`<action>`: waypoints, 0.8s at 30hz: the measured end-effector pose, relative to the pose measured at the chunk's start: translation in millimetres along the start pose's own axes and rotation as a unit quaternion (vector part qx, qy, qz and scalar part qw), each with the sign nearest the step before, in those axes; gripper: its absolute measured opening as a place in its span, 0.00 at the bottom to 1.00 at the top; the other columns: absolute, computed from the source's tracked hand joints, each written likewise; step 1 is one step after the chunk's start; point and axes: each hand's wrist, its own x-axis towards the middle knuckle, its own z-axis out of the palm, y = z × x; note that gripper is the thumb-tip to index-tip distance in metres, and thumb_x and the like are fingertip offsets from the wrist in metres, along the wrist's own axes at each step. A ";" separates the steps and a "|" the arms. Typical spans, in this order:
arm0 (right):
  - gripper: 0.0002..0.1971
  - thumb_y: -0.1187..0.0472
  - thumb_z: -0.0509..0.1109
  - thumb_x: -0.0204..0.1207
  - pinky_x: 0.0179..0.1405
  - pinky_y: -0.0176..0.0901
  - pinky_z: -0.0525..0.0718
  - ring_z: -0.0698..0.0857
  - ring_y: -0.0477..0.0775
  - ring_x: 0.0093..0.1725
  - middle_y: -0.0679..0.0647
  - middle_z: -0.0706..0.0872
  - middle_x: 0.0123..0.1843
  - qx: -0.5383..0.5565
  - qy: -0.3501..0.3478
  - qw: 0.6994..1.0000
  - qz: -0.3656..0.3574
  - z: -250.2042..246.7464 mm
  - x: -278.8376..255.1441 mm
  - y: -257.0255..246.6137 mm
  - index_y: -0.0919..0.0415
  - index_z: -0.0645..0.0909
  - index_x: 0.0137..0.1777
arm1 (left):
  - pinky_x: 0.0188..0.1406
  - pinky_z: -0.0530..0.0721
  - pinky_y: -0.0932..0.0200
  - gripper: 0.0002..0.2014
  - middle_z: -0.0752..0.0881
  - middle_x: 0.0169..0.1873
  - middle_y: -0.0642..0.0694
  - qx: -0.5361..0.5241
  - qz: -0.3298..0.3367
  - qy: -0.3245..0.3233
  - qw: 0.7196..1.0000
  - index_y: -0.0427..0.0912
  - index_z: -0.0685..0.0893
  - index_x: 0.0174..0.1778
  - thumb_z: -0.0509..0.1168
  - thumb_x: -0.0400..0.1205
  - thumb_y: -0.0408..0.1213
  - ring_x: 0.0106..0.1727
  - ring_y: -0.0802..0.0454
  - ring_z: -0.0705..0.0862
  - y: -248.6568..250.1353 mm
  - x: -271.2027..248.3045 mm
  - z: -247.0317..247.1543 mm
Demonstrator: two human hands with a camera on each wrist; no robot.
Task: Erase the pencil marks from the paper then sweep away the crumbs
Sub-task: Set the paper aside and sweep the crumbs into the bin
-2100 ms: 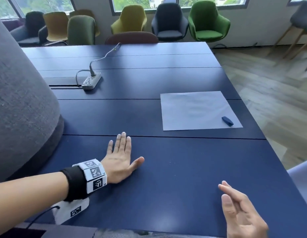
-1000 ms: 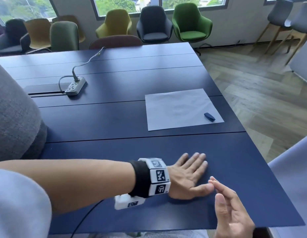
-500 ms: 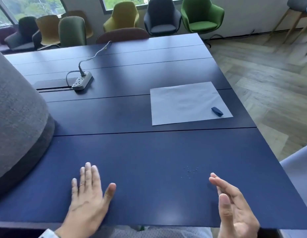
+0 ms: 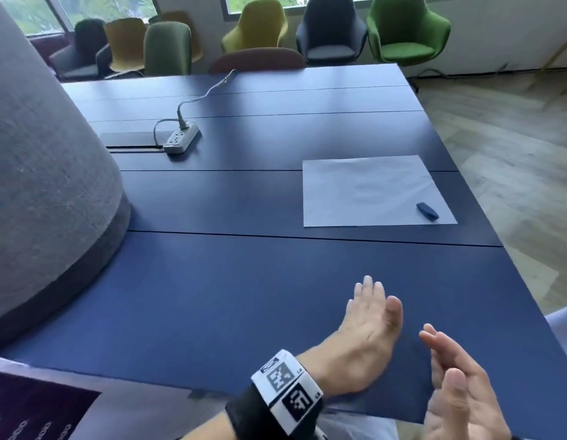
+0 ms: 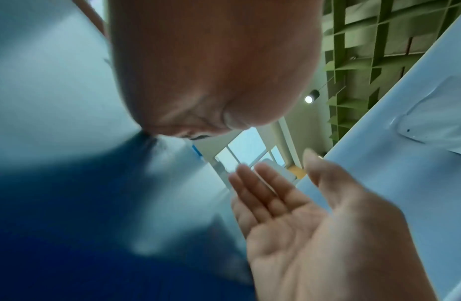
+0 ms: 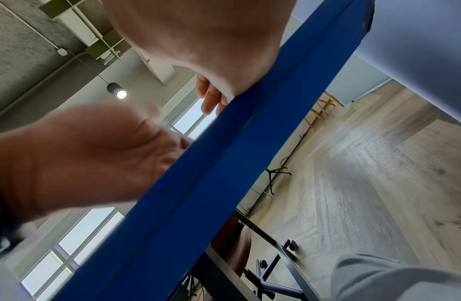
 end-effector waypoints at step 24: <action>0.22 0.65 0.62 0.71 0.74 0.44 0.72 0.80 0.51 0.71 0.43 0.86 0.65 -0.139 -0.003 0.990 -0.034 11.3 -3.5 -0.4 0.45 0.86 0.59 | 0.81 0.31 0.58 0.51 0.29 0.82 0.56 -0.022 -0.003 -0.022 1.000 0.46 0.33 0.85 0.28 0.69 0.74 0.80 0.63 0.27 7.6 4.6 2.4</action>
